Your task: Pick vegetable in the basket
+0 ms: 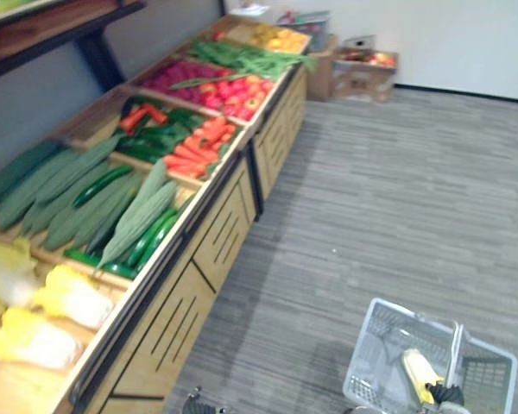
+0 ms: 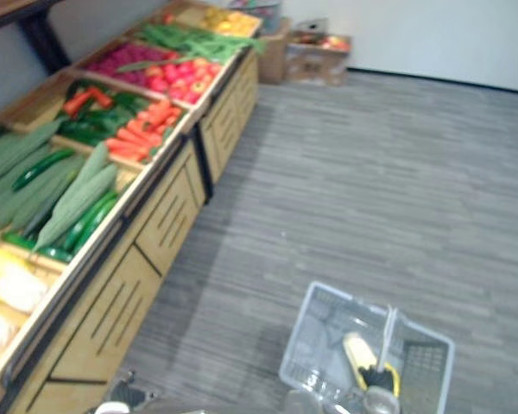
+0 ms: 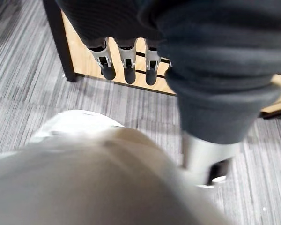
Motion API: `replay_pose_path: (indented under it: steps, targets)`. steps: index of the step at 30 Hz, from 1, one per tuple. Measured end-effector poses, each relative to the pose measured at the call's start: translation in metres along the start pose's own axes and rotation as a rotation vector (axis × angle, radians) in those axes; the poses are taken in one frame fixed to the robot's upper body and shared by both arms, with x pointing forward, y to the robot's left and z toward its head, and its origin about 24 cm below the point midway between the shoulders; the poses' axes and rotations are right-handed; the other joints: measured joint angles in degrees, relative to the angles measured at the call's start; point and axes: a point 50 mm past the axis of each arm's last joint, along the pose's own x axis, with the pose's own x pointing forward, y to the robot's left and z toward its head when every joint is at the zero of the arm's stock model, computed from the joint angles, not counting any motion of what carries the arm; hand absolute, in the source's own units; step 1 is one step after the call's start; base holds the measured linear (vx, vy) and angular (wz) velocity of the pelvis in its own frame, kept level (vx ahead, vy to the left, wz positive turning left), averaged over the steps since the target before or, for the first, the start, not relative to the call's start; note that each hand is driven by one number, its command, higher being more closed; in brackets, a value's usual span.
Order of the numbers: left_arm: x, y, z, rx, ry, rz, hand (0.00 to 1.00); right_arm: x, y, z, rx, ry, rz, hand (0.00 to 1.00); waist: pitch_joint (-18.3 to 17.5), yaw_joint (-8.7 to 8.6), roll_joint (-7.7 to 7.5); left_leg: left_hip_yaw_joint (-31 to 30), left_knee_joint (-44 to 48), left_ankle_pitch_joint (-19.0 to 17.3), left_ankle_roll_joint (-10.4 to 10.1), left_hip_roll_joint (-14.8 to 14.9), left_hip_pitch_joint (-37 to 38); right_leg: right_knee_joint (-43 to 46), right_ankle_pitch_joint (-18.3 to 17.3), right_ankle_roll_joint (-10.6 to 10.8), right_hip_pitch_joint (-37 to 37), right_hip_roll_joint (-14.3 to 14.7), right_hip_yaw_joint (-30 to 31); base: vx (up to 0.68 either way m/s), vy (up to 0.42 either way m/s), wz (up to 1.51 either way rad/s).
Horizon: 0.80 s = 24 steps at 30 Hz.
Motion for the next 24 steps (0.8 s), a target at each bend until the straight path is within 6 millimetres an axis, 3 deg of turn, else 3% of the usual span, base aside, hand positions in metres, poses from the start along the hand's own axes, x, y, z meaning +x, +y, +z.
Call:
replay_pose_path:
  steps: [1, 2, 3, 5, 7, 10, 20, 22, 24]
  targets:
    - [-0.002, -0.003, -0.002, 0.012, 0.0, -0.011, 0.0, 0.002, -0.001, 0.005, -0.011, -0.015, 0.001, 1.0, 0.24, -0.18, 0.81, -6.86, -3.91, -2.11, -0.69, -4.52, 0.13, -0.32, 0.67, 0.14, -1.04, 0.21, 2.8, -0.03, 0.258, -1.18]
    - [-0.002, -0.004, -0.004, 0.024, -0.001, -0.016, 0.0, 0.002, -0.001, 0.007, -0.009, -0.02, 0.001, 1.0, 0.44, -0.15, 1.29, -10.34, -8.8, -2.88, -0.64, -6.93, 0.46, -1.0, 1.52, 0.47, -1.66, 0.93, 4.96, -0.05, 0.26, -1.06]
    - [-0.003, -0.004, -0.005, 0.027, 0.0, -0.016, 0.0, 0.002, 0.0, 0.006, -0.007, -0.018, 0.003, 1.0, 0.53, -0.17, 1.41, -10.99, -10.87, -3.45, -0.34, -7.5, 1.1, -1.5, 1.91, 0.85, -1.71, 1.45, 5.69, -0.04, 0.163, -0.85]
    - [-0.001, -0.002, -0.003, 0.039, -0.007, -0.011, 0.0, 0.001, 0.004, 0.006, 0.0, -0.018, 0.011, 1.0, 0.23, 0.01, 1.53, -11.36, -15.8, -7.0, -0.22, -7.74, 3.59, -4.57, 4.48, 2.02, -2.3, 2.54, 8.39, -0.01, 0.179, -0.71]
    - [0.001, 0.003, 0.002, 0.047, -0.022, 0.004, 0.0, 0.001, 0.006, 0.007, 0.001, -0.025, 0.02, 1.0, 0.67, 0.56, 0.1, -9.07, -15.65, -7.06, 0.38, -8.76, 2.85, -7.4, 6.75, 2.26, -2.46, 1.61, 10.17, -0.01, 0.164, -0.47]
    - [0.001, 0.007, -0.001, 0.059, -0.016, 0.013, 0.0, -0.001, 0.002, -0.001, -0.001, -0.003, 0.01, 1.0, 0.14, 0.64, -0.69, -7.69, -16.15, -7.63, 1.27, -10.45, 3.36, -9.5, 7.91, 3.32, -2.04, 0.17, 11.09, 0.05, 0.137, -0.24]
    - [0.002, 0.008, 0.001, 0.07, -0.022, 0.005, 0.0, 0.0, -0.003, -0.002, 0.017, 0.0, 0.009, 1.0, -0.32, -0.1, 0.02, -7.63, -18.18, -7.61, 1.31, -11.45, 7.18, -8.5, 7.93, 3.33, -1.47, -0.01, 10.69, 0.11, 0.017, -0.13]
    - [0.002, 0.009, 0.002, 0.072, -0.024, 0.0, 0.0, 0.0, -0.004, -0.003, 0.025, 0.009, 0.004, 1.0, -0.28, -0.1, -0.03, -7.71, -18.66, -7.62, 1.32, -11.65, 7.93, -6.96, 7.91, 3.3, -1.79, -0.11, 10.26, 0.0, 0.013, -0.04]
    - [0.002, 0.008, 0.002, 0.078, -0.026, -0.013, 0.0, 0.0, -0.007, -0.004, 0.057, 0.019, -0.013, 1.0, -0.28, 0.17, -0.01, -7.77, -18.59, -7.86, 1.76, -11.68, 8.0, 0.02, 7.39, 2.48, -4.98, -0.09, 9.4, -0.01, 0.025, -0.02]
